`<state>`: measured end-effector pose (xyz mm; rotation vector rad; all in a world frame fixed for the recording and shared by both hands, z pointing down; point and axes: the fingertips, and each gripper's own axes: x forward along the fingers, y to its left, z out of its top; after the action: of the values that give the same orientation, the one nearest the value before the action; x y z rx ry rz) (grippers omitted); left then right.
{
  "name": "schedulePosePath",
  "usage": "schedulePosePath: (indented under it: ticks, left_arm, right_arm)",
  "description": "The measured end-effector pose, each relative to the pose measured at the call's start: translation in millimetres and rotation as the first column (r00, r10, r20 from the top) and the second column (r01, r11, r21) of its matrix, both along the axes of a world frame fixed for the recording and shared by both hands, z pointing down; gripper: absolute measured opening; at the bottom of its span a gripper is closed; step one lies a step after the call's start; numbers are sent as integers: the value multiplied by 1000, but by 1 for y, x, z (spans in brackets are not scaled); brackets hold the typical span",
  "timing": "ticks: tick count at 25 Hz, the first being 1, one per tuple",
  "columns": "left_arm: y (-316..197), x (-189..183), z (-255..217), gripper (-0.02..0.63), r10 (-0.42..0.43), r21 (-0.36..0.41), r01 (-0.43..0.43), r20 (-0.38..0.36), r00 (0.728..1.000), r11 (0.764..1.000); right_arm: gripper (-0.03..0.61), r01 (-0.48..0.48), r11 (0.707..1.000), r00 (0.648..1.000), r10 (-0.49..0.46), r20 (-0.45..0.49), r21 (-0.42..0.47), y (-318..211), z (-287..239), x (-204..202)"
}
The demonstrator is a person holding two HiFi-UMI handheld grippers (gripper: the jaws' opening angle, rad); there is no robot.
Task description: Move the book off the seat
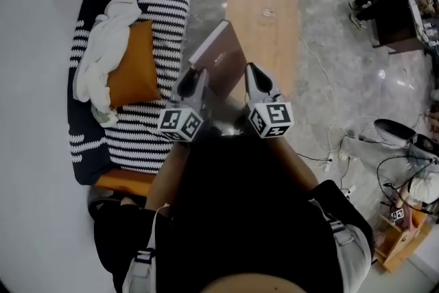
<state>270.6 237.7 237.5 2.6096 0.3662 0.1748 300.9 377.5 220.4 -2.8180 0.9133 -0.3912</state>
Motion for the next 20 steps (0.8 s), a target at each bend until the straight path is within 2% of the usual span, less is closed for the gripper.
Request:
schedulePosePath:
  ticks: [20]
  left_arm:
    - [185,62,32,144,161,-10,-161,57,985,987]
  right_arm:
    - [8,-131,990,991,130,22,42,185,28,42]
